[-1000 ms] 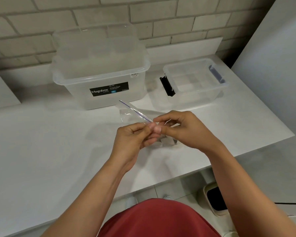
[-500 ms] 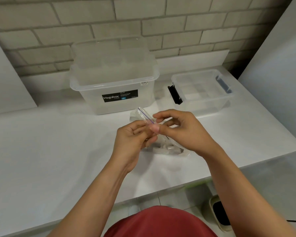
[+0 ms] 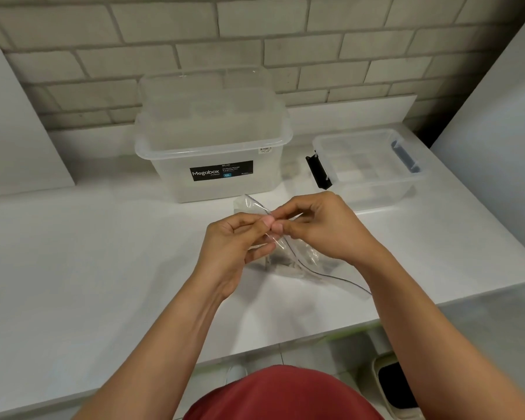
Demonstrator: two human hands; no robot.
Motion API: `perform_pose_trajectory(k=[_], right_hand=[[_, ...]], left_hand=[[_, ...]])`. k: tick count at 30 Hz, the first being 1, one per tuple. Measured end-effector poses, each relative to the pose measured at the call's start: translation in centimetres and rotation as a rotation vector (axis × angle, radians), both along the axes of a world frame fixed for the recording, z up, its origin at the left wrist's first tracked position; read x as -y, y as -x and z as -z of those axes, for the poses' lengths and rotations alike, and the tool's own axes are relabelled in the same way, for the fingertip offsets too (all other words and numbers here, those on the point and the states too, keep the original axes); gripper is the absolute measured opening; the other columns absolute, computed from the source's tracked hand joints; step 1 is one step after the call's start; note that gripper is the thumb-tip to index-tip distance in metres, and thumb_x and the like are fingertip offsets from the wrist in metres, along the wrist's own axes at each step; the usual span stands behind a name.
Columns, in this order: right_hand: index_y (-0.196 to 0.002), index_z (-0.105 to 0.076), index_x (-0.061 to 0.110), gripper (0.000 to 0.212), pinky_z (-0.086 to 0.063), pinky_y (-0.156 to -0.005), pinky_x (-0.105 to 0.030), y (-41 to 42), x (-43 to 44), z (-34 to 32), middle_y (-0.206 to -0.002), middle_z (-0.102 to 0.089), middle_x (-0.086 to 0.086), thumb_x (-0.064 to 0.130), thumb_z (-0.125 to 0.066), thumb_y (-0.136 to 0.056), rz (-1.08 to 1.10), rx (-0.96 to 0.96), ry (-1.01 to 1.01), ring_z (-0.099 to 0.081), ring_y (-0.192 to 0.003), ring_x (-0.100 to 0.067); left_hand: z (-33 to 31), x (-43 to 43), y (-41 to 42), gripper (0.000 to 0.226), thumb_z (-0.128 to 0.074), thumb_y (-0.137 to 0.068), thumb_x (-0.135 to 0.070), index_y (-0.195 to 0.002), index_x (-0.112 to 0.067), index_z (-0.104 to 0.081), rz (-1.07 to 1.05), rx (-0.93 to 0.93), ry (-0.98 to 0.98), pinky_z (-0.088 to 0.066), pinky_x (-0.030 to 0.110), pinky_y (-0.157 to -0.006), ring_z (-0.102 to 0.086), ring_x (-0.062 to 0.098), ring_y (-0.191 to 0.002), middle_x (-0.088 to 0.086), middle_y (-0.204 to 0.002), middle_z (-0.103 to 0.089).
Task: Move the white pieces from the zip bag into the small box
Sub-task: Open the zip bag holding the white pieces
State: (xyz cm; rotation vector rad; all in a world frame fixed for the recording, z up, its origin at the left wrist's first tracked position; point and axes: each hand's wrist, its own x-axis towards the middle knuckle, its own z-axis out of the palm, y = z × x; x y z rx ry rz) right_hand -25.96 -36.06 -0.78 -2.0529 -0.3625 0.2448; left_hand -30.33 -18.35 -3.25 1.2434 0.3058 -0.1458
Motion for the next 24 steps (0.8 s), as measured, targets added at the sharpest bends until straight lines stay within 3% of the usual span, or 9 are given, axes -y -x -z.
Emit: perform_pose_trajectory(k=[5, 8, 11, 16, 20, 24], right_hand=[[-0.087, -0.075, 0.023, 0.012, -0.059, -0.082, -0.040, -0.2, -0.7, 0.6, -0.081, -0.076, 0.007, 0.015, -0.069, -0.095, 0.043, 0.042, 0.026, -0.070, -0.073, -0.008], [-0.095, -0.073, 0.026, 0.002, -0.057, -0.075, -0.028, 0.0, -1.4, 0.5, -0.090, -0.075, 0.010, 0.028, -0.072, -0.094, 0.020, 0.020, 0.012, -0.070, -0.072, -0.005], [-0.095, -0.073, 0.028, 0.026, -0.057, -0.073, -0.020, -0.2, -1.6, 0.1, -0.090, -0.075, 0.010, 0.042, -0.088, -0.077, -0.003, 0.054, 0.087, -0.071, -0.078, -0.007], [-0.087, -0.078, 0.025, 0.005, -0.058, -0.078, -0.029, -1.3, -1.2, 0.1, -0.078, -0.076, 0.010, 0.030, -0.077, -0.090, -0.043, 0.120, 0.103, -0.071, -0.076, -0.006], [-0.080, -0.073, 0.026, 0.020, -0.049, -0.067, -0.026, -1.4, -1.6, 0.2, -0.070, -0.072, 0.008, 0.025, -0.065, -0.099, -0.018, 0.099, 0.111, -0.062, -0.063, -0.006], [-0.088, -0.069, 0.011, 0.024, -0.054, -0.071, -0.040, -1.0, -2.4, 0.8, -0.078, -0.076, -0.009, 0.024, -0.058, -0.104, 0.001, -0.049, -0.009, -0.069, -0.079, -0.031]], left_hand=[[0.0, -0.3, -0.5, 0.013, -0.072, -0.092, -0.016, -0.099, -0.006, -0.072, 0.035, -0.001, -0.009, -0.061, 0.030, -0.070, -0.078, 0.026, -0.089, 0.014, -0.092, -0.078], [-0.3, -0.7, -0.8, 0.012, -0.069, -0.096, -0.012, -0.099, -0.003, -0.075, 0.041, 0.017, -0.089, -0.062, 0.033, -0.070, -0.078, 0.028, -0.091, 0.014, -0.094, -0.078], [-0.5, -1.1, -1.1, 0.017, -0.063, -0.099, -0.011, -0.095, -0.004, -0.078, 0.076, 0.036, -0.170, -0.063, 0.039, -0.073, -0.077, 0.030, -0.090, 0.014, -0.095, -0.077], [-0.9, -1.7, -1.3, 0.020, -0.059, -0.102, -0.013, -0.095, -0.008, -0.078, 0.168, 0.069, -0.256, -0.063, 0.040, -0.073, -0.075, 0.025, -0.087, 0.012, -0.089, -0.075], [-0.7, -1.9, -1.5, 0.022, -0.056, -0.103, -0.012, -0.088, -0.008, -0.070, 0.218, 0.108, -0.257, -0.061, 0.035, -0.072, -0.066, 0.018, -0.081, 0.007, -0.084, -0.069], [-0.3, -2.2, -1.8, 0.023, -0.051, -0.103, -0.008, -0.085, -0.006, -0.064, 0.245, 0.139, -0.234, -0.057, 0.036, -0.075, -0.058, 0.019, -0.081, 0.005, -0.080, -0.064]])
